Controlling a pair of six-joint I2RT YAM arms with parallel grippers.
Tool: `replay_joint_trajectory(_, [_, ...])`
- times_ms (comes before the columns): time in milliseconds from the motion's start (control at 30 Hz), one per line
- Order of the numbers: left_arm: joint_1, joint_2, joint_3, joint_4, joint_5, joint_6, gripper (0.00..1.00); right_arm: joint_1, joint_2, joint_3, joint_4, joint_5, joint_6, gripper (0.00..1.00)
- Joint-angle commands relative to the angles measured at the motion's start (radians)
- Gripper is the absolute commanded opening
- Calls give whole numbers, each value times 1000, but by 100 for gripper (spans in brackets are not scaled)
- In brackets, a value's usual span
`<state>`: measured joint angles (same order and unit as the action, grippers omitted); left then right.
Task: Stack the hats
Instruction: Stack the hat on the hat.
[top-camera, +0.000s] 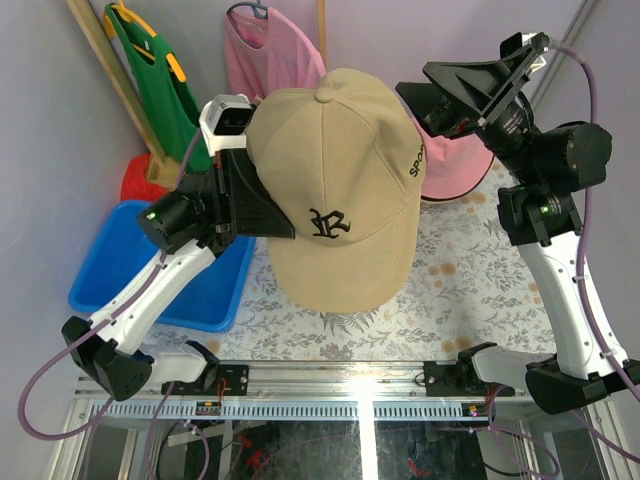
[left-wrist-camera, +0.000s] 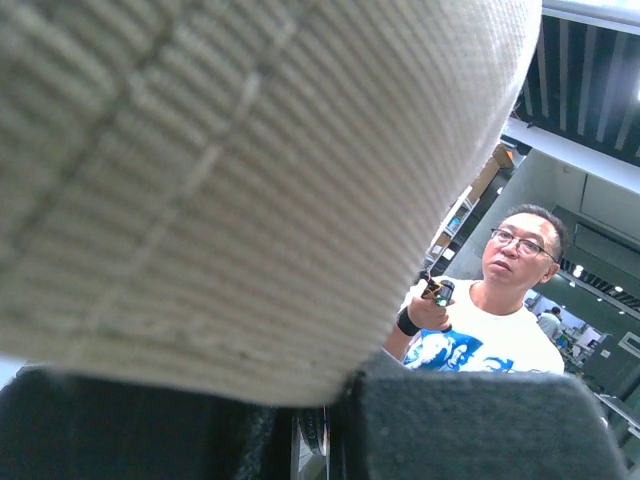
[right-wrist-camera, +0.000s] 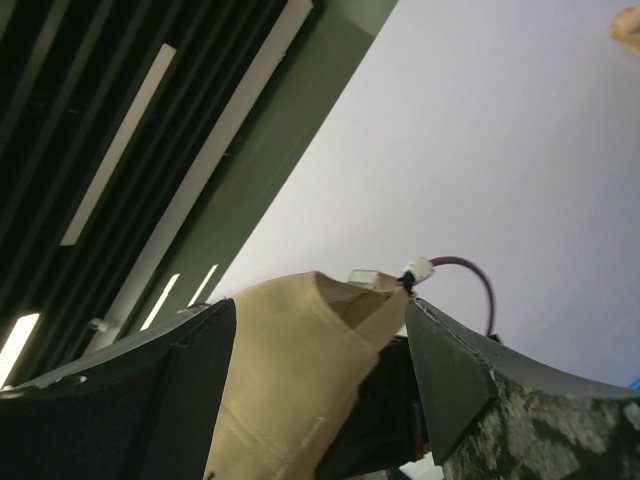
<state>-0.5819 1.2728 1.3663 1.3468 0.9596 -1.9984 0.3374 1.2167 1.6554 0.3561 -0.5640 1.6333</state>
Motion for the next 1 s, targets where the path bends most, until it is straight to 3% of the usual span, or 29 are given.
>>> replay_joint_trajectory(0, [-3, 34, 18, 139, -26, -62, 0, 0, 13, 49, 153, -83, 125, 76])
replay_joint_trajectory(667, [-44, 186, 143, 254, -38, -111, 0, 146, 61, 77, 155, -84, 139, 73])
replay_joint_trajectory(767, [-45, 182, 121, 255, -30, -105, 0, 146, 71, 93, 184, -75, 159, 61])
replay_joint_trajectory(967, [-44, 158, 62, 256, -10, -95, 0, 145, 68, 68, 240, -56, 196, 21])
